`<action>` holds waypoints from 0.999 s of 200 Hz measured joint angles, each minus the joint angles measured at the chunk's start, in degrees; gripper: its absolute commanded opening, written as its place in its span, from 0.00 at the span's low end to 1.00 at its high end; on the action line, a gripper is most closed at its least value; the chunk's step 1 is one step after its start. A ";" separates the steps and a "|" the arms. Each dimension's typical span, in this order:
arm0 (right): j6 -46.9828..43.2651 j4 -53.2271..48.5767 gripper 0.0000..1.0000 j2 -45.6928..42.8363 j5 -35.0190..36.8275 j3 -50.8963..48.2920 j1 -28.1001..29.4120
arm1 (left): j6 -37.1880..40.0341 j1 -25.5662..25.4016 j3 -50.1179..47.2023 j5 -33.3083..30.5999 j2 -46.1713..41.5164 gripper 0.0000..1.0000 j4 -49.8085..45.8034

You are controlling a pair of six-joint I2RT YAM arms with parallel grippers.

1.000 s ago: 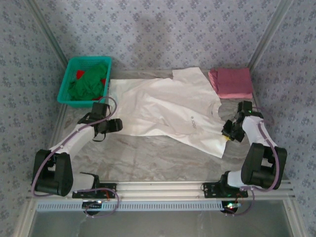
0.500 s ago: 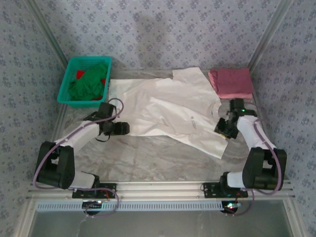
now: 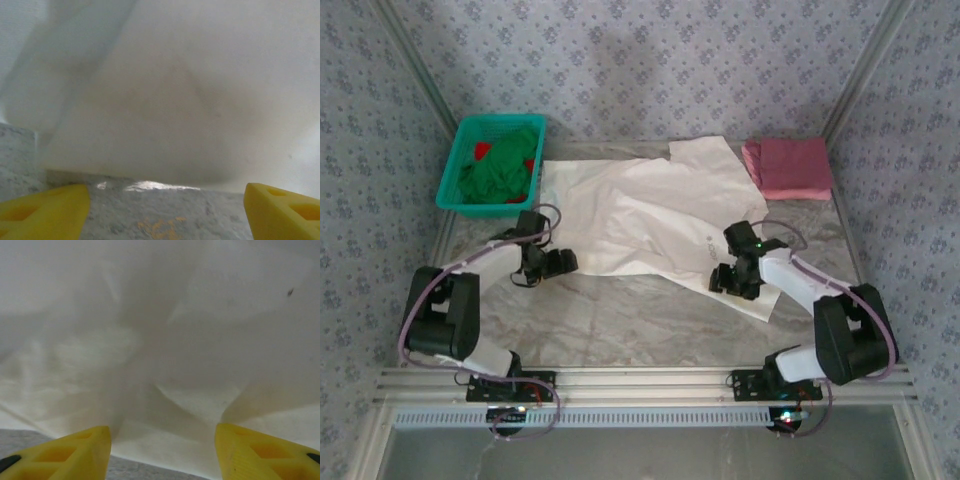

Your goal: Fold and stack the t-shirts

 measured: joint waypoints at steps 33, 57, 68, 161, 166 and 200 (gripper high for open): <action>2.54 1.31 0.27 1.86 1.44 -1.07 0.17 | -0.66 1.46 3.04 -0.68 3.61 0.36 -1.38; 4.11 1.49 0.10 1.66 2.69 -1.18 -0.66 | -0.07 2.86 3.74 -1.62 4.44 0.01 -2.21; 3.91 1.40 0.06 0.87 3.06 -1.25 -1.33 | 0.52 3.06 3.87 -1.70 4.42 0.00 -1.46; -1.03 -10.05 0.00 -16.22 4.04 6.64 -8.96 | 3.65 4.09 4.83 -4.24 -12.72 0.00 -3.67; -1.27 -11.04 0.00 -16.59 3.96 7.34 -9.14 | 3.80 4.09 4.90 -4.22 -13.68 0.00 -4.37; -4.00 -18.88 0.00 -18.75 4.26 13.73 -10.16 | 4.72 4.09 6.40 -4.13 -21.05 0.00 -11.76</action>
